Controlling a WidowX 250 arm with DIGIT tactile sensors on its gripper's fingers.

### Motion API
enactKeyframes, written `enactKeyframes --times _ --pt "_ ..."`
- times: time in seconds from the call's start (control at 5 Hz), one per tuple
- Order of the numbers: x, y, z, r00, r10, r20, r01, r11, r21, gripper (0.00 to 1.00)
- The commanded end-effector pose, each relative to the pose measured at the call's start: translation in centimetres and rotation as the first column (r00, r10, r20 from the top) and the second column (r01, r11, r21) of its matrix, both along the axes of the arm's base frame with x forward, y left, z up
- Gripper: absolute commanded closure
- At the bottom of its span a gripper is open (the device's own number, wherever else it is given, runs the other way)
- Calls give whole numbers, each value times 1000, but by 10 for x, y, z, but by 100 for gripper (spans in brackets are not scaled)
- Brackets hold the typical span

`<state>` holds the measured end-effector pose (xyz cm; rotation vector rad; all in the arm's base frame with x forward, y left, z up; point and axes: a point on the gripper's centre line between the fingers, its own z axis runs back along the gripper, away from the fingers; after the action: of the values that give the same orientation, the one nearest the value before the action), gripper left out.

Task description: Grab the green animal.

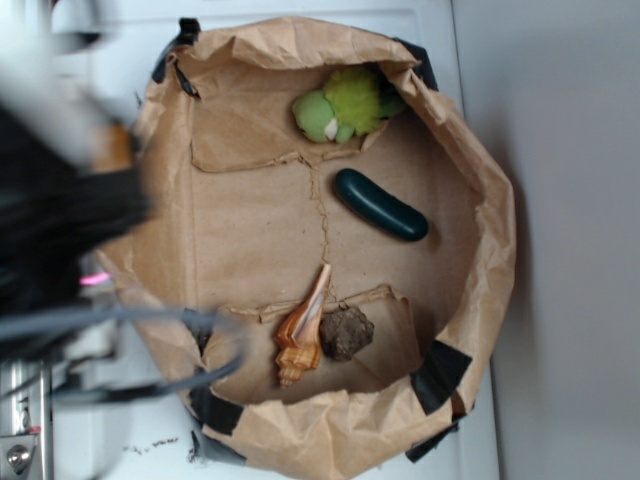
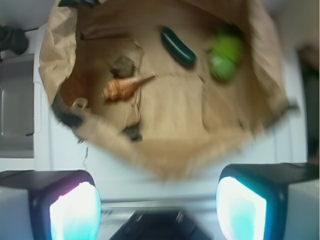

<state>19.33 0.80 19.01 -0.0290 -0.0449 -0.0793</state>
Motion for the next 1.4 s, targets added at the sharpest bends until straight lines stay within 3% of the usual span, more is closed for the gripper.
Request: enactKeyframes --times 0.0,0.4,0.6,1.0,1.2 --pt "52 17 -30 993 -87 79 85 996 26 0" --pt "52 17 -30 993 -87 79 85 996 26 0" --pt "44 23 -33 986 -90 142 99 993 -63 0" --pt "79 58 -96 973 17 229 -15 1000 -9 0" --pt "95 65 -115 982 40 184 -44 999 18 0"
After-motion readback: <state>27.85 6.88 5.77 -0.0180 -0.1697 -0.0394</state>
